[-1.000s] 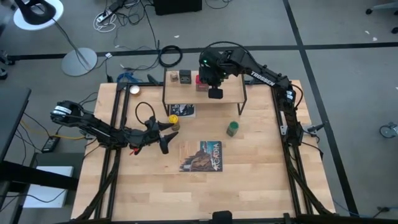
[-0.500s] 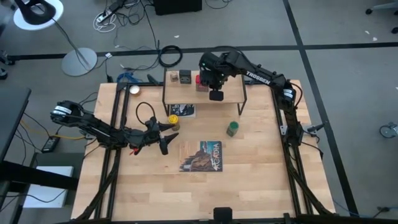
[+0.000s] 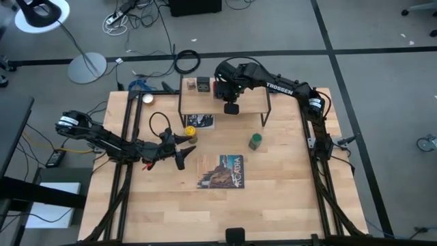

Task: Shelf spices
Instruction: Put the red seasoning can on the shelf, then put the yellow seasoning bottle on the shelf

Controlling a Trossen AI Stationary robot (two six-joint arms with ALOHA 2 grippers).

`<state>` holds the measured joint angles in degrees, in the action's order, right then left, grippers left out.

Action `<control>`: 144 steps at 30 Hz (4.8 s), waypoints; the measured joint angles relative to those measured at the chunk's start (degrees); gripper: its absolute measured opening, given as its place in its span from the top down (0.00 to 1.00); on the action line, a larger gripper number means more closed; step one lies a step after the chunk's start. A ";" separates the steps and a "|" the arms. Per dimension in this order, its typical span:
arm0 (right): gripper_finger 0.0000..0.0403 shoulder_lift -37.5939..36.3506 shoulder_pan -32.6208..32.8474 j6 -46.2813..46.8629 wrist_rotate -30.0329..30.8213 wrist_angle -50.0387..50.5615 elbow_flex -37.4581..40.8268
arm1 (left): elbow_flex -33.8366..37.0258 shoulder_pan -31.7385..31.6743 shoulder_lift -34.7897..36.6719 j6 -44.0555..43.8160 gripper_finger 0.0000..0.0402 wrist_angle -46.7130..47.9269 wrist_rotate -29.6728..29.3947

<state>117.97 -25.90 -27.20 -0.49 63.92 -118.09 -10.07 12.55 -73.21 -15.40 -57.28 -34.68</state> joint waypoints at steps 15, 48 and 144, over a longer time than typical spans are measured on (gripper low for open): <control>1.00 0.00 -0.08 -0.33 -0.42 -6.32 0.05 | 0.02 0.00 0.00 0.11 0.41 0.07 0.00; 1.00 0.00 -2.53 -1.51 -3.80 -13.44 0.03 | 0.02 0.00 0.00 0.11 0.41 0.66 0.00; 0.38 -59.40 16.28 10.64 11.34 -25.33 49.95 | -53.53 -11.87 -3.46 4.21 0.10 106.49 12.29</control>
<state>58.57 -9.62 -16.56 10.85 38.60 -68.14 -63.60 0.69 -76.67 -11.19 49.21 -22.38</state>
